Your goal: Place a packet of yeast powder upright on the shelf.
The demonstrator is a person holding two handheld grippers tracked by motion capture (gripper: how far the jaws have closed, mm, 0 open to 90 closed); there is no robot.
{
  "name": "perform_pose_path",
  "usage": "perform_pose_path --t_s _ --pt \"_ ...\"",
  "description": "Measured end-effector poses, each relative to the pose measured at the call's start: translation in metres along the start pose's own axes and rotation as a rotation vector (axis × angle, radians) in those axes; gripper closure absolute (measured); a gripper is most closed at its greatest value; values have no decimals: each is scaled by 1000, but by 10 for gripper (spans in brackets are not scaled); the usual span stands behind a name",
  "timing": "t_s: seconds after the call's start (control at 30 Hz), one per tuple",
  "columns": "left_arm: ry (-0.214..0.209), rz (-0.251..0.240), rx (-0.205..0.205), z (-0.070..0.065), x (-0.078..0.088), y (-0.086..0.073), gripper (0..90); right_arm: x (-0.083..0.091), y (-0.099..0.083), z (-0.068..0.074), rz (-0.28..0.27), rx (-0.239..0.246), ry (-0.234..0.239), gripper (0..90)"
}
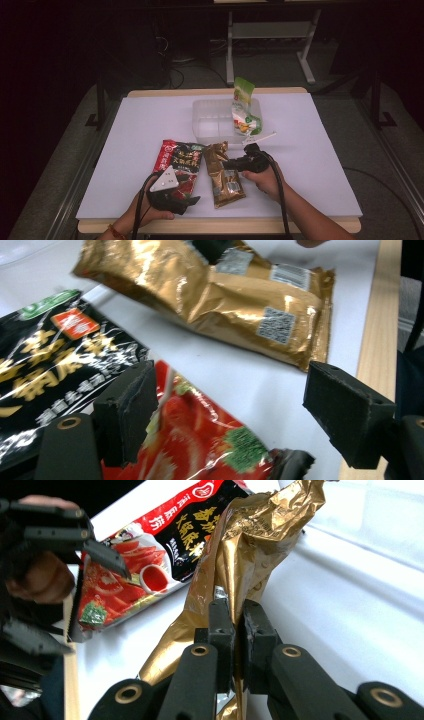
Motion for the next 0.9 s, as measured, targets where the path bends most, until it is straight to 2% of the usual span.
perform_pose_path --t_s 0.07,0.17,0.23,0.27,0.3,0.33,0.37,0.4,0.43,0.47,0.5,0.57,0.6,0.63,0.7,0.73,0.77,0.8,0.87,0.9 --pt "-12 9 10 0 -2 0 232 0 -1 1 9 -1 9 843" --pt "-48 33 5 -5 -7 2 237 -4 -2 1 19 -2 23 839" --pt "-54 42 1 -6 -9 2 238 -5 -2 2 26 2 33 826" --pt "-73 55 -7 -8 -11 2 238 -7 -2 2 31 -2 42 811" --pt "-86 66 -9 -9 -13 1 238 -9 -3 2 36 -10 52 779" --pt "-96 68 -1 -9 -16 1 238 -16 -5 2 73 -15 97 637" --pt "-96 68 -1 -9 -16 1 238 -20 -7 2 96 -12 109 627" --pt "-123 75 16 -9 -17 2 240 -23 -7 3 101 -10 110 593" --pt "-123 75 16 -9 -17 2 241 -26 -6 4 108 -14 123 545" --pt "-127 77 21 -9 -18 2 241 -26 -6 4 108 -14 123 545" --pt "-136 76 25 -8 -18 2 242 -33 -3 7 138 13 170 495" --pt "-138 77 25 -8 -19 2 243 -39 -1 11 140 34 185 479" --pt "-142 82 27 -8 -19 2 243 -43 -1 13 147 37 205 478" --pt "-142 82 27 -8 -19 2 243 -43 -1 13 147 37 205 478" --pt "-147 85 34 -9 -20 2 243 -48 -3 17 168 61 231 495" --pt "-147 87 30 -9 -20 2 243 -49 -3 18 171 64 232 530" --pt "-144 86 27 -9 -20 2 243 -48 -2 19 175 77 225 613" --pt "-146 84 24 -10 -19 1 243 -43 0 19 150 96 226 696" --pt "-145 84 18 -10 -18 1 243 -42 1 19 147 101 222 709" --pt "-144 75 18 -9 -16 2 241 -37 2 20 143 112 217 747"
Point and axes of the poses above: each handheld gripper's, and its own axes: x roughly backward along the jaws, y roughly out of its top, z roughly to its left, the point moved 4 cm from there along -x, roughly forward along the jaws, and after that the axes turned 14 degrees about x, right-handed, at the moved point
